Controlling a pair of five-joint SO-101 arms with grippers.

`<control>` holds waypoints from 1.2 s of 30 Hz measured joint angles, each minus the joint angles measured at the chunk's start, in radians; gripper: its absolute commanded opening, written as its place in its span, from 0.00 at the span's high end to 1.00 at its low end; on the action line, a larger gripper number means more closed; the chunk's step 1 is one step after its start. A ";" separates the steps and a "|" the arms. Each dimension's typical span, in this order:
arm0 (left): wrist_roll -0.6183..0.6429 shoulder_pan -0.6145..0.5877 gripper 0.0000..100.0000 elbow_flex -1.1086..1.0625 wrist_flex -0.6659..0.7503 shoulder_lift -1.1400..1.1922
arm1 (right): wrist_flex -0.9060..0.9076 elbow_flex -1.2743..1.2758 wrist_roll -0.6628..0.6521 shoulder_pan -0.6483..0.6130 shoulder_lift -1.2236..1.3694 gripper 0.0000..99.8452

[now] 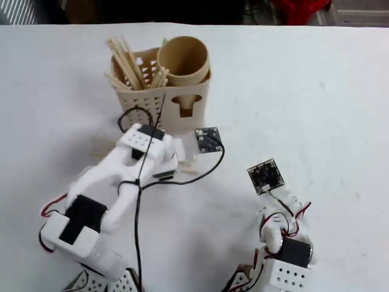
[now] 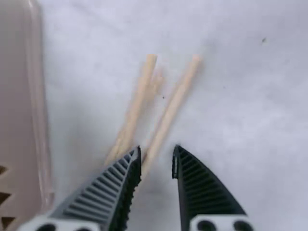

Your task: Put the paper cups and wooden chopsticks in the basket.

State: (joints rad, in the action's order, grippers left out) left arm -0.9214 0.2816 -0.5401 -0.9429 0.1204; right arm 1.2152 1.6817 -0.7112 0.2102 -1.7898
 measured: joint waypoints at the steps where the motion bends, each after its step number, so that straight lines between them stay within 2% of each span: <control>1: 0.000 0.000 0.87 0.000 0.002 0.002 | 0.000 0.000 0.000 0.000 0.000 0.98; 10: -0.002 0.000 0.87 0.003 -0.035 0.008 | 0.000 0.000 0.000 0.000 0.000 0.98; 18: -0.005 0.002 0.98 0.000 -0.095 0.008 | 0.000 0.000 0.000 0.000 0.000 0.98; 28: -0.008 0.003 0.98 -0.006 -0.115 0.006 | 0.000 0.000 0.000 0.000 0.000 0.98; 36: -0.006 0.002 0.98 0.101 -0.316 -0.104 | 0.000 0.000 0.000 0.000 0.000 0.98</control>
State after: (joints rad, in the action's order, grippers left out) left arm -0.9275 0.2831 -0.4388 -1.2589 0.0161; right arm 1.2152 1.6817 -0.7112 0.2102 -1.7898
